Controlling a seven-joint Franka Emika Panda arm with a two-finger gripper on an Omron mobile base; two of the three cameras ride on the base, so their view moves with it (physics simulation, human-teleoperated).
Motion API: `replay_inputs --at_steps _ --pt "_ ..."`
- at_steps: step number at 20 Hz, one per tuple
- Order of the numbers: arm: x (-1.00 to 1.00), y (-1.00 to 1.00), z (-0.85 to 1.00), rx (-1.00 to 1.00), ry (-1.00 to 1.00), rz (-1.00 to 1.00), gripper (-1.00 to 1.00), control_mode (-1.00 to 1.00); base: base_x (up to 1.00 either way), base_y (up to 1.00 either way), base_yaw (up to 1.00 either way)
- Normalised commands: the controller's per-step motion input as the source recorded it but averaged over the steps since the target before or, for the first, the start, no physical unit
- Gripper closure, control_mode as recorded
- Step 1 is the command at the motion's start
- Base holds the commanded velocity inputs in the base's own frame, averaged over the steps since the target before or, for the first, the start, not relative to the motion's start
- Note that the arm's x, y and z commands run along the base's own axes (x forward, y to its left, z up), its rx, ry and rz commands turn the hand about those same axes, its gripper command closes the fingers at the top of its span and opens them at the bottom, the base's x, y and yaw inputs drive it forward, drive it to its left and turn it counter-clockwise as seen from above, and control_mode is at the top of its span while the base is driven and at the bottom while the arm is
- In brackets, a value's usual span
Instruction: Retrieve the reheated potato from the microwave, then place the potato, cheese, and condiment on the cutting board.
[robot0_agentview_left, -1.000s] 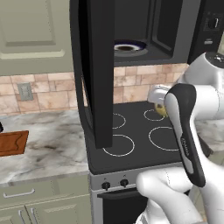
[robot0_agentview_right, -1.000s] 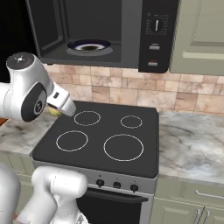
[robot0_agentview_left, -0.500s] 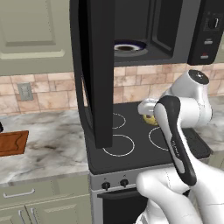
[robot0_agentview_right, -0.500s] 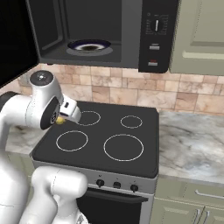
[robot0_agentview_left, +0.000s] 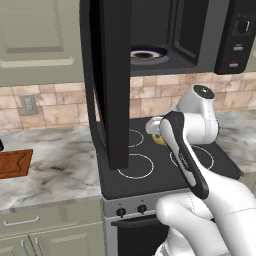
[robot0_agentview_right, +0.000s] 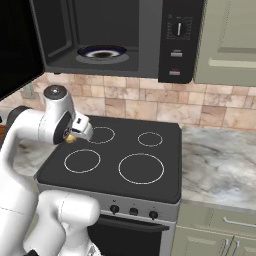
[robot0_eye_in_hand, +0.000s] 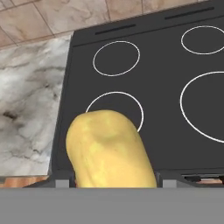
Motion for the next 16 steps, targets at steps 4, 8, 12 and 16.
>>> replay_inputs --at_steps 4,8,12,16 --pt "0.26 0.07 -0.33 0.00 0.00 0.09 1.00 -1.00 0.00 0.00 0.00" --pt "0.14 0.02 -0.27 -0.03 -0.04 0.08 1.00 -1.00 0.00 0.00 0.00" --pt "0.19 0.03 -0.12 -0.08 0.00 0.02 1.00 -1.00 0.00 0.00 0.00" --pt "-0.01 0.00 0.00 0.01 0.00 0.00 1.00 -1.00 0.00 0.00 0.00"
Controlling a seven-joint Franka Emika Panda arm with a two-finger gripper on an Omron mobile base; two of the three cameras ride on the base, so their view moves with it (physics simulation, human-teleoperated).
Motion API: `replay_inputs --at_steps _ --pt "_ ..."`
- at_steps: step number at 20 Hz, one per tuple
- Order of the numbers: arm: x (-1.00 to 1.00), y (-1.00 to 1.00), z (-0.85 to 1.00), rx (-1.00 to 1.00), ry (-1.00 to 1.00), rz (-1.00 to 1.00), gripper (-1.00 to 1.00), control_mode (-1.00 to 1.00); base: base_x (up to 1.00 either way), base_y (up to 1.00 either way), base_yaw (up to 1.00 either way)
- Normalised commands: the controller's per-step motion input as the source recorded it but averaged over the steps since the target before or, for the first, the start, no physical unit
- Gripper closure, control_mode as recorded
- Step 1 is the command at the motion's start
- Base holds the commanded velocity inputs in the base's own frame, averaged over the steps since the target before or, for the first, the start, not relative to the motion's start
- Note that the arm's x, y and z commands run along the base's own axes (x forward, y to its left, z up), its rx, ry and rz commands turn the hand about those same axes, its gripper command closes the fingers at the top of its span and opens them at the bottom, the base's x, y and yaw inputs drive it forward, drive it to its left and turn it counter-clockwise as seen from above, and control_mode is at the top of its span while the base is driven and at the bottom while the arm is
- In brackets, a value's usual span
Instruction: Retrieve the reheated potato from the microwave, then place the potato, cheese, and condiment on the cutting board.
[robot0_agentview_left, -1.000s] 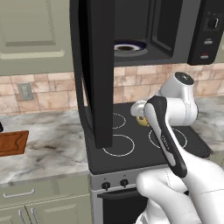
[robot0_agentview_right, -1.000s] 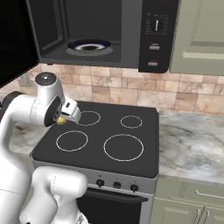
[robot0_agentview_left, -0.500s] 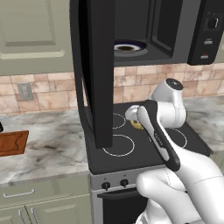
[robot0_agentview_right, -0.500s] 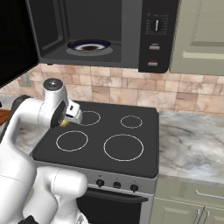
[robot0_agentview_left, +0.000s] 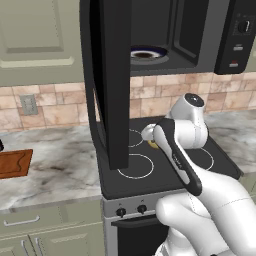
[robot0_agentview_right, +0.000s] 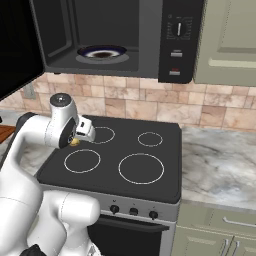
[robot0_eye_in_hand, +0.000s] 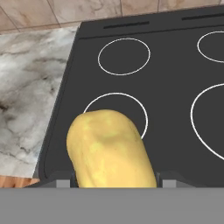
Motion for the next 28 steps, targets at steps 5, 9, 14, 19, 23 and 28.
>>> replay_inputs --at_steps 5,9,14,19,23,28 --pt "0.00 0.00 0.00 0.00 0.00 0.00 1.00 -1.00 0.00 0.00 0.00" --pt "0.00 0.00 0.00 0.00 0.00 0.00 1.00 -1.00 0.00 0.00 0.00" --pt "0.00 0.00 0.00 0.00 0.00 0.00 1.00 -1.00 0.00 0.00 0.00" --pt "0.00 0.00 0.00 0.00 0.00 0.00 1.00 -1.00 0.00 0.00 0.00" --pt "0.00 0.00 0.00 0.00 0.00 0.00 1.00 -1.00 0.00 0.00 0.00" --pt "0.00 0.00 0.00 0.00 0.00 0.00 1.00 1.00 0.00 0.00 0.00"
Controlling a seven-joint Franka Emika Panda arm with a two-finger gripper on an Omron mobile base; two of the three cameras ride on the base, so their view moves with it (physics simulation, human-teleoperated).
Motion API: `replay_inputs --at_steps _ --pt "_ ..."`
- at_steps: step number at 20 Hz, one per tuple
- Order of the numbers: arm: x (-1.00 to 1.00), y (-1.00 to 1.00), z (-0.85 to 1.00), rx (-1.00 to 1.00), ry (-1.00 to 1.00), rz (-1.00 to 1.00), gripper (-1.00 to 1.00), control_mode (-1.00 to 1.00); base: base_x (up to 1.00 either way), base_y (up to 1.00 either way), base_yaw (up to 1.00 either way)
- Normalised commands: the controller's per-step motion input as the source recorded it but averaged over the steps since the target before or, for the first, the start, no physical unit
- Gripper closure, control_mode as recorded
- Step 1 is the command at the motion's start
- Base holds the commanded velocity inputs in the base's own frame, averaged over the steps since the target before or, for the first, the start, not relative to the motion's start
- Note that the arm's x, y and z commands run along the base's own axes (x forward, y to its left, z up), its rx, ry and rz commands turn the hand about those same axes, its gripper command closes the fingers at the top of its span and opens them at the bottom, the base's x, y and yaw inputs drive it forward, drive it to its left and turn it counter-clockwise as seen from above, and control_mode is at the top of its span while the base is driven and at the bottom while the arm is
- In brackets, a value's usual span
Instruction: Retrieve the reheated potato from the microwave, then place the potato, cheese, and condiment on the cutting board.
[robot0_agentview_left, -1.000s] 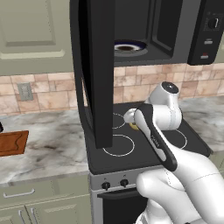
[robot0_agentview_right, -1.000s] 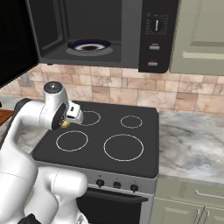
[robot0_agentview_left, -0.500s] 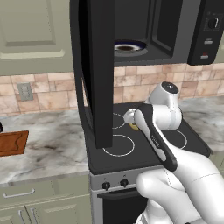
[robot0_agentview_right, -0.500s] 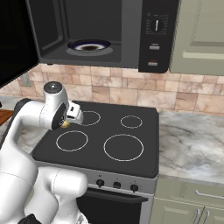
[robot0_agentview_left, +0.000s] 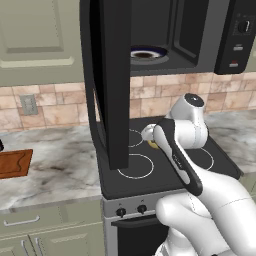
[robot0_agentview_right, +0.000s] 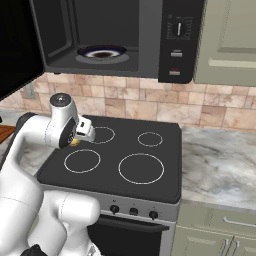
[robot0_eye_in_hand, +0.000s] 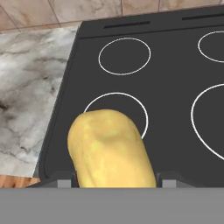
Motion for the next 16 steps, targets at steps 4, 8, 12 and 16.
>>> replay_inputs --at_steps 4,8,12,16 --pt "0.00 0.00 0.00 0.00 0.00 0.00 1.00 1.00 0.00 0.00 0.00" --pt "0.00 0.00 0.00 0.00 0.00 0.00 1.00 1.00 0.00 0.00 0.00" --pt "0.00 0.00 0.00 0.00 0.00 0.00 1.00 1.00 0.00 0.00 0.00" --pt "0.00 0.00 0.00 0.00 0.00 0.00 1.00 1.00 -0.09 0.00 0.00"
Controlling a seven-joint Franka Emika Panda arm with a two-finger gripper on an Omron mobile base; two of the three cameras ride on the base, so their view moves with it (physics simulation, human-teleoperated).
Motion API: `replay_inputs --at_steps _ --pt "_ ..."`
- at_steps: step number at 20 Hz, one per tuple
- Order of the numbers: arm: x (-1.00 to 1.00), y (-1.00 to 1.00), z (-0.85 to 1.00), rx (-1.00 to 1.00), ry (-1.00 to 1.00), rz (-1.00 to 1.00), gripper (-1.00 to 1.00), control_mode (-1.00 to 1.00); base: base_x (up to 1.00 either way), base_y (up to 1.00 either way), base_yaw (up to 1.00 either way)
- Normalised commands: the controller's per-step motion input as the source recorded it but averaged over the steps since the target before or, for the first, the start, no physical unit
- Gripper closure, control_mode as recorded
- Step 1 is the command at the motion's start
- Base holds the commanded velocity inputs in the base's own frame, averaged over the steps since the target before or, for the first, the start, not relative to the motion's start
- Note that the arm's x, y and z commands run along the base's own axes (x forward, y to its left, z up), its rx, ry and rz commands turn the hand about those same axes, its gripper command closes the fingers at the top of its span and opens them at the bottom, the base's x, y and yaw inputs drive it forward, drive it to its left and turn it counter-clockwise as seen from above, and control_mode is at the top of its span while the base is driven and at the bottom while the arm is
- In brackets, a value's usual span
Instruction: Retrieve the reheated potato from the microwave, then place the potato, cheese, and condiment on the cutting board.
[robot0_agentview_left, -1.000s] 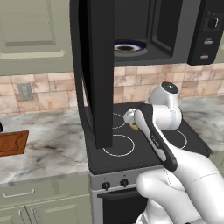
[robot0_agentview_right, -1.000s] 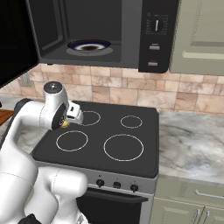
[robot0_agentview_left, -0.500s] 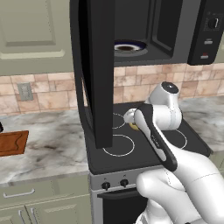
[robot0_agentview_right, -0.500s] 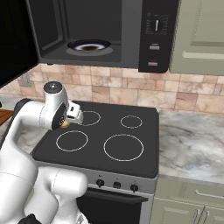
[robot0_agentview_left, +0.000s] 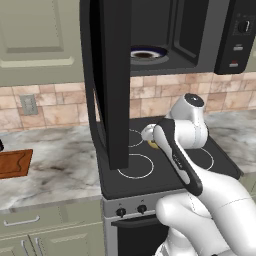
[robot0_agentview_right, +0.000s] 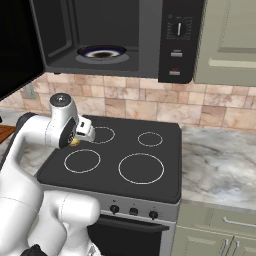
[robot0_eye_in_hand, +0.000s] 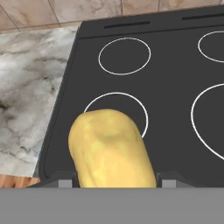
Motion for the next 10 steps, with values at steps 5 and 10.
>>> replay_inputs --at_steps 5,10 --pt "0.00 0.00 0.00 0.00 0.00 0.00 1.00 1.00 -0.57 0.00 0.00" --pt "0.00 0.00 0.00 0.00 0.00 0.00 1.00 1.00 -0.61 0.00 0.00"
